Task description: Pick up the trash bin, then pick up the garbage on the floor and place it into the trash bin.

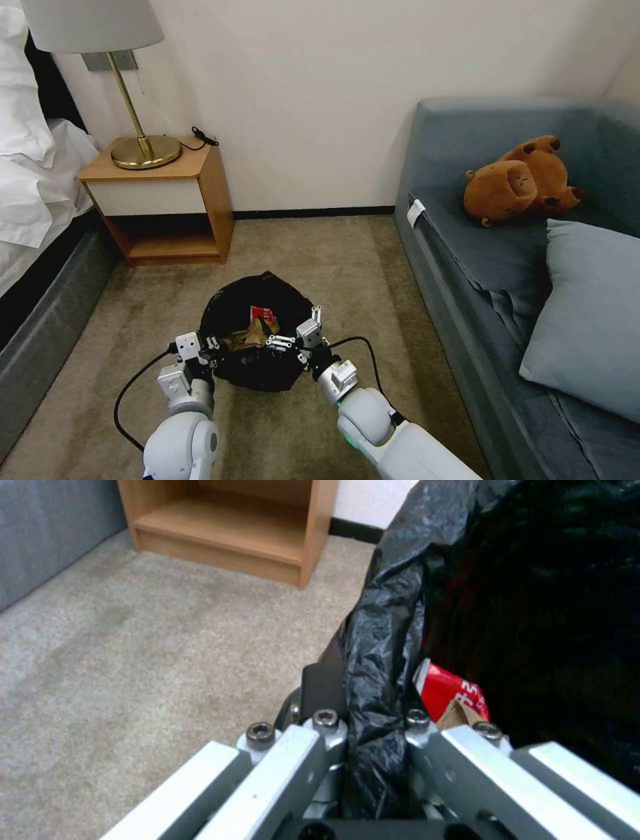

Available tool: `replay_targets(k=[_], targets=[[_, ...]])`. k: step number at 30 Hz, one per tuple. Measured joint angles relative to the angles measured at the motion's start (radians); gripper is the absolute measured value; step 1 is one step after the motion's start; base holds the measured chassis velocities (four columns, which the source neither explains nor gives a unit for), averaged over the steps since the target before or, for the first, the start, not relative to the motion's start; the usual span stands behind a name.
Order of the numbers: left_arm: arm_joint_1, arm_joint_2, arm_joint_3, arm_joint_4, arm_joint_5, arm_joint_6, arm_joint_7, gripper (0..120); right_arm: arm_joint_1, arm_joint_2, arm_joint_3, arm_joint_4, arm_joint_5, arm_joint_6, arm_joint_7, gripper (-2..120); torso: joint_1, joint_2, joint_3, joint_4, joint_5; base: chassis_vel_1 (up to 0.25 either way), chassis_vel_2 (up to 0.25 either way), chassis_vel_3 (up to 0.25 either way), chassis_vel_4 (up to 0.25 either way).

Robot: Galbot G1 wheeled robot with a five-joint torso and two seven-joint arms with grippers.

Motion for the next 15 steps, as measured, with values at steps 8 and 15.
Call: replay_targets(k=[8, 15], targets=[[-0.01, 0.01, -0.029, -0.016, -0.034, 0.01, -0.009, 1, 0.052, -0.007, 0.081, 0.001, 0.053, -0.027, 0.033, 100, 0.0, 0.0, 0.0, 0.0, 0.0, 0.0, 0.0, 0.0, 0.0], [-0.016, 0.015, -0.043, -0.029, -0.052, 0.013, -0.014, 1, 0.1, -0.018, 0.159, -0.078, 0.098, -0.042, 0.052, 100, 0.0, 0.0, 0.0, 0.0001, 0.0, 0.0, 0.0, 0.0, 0.0]])
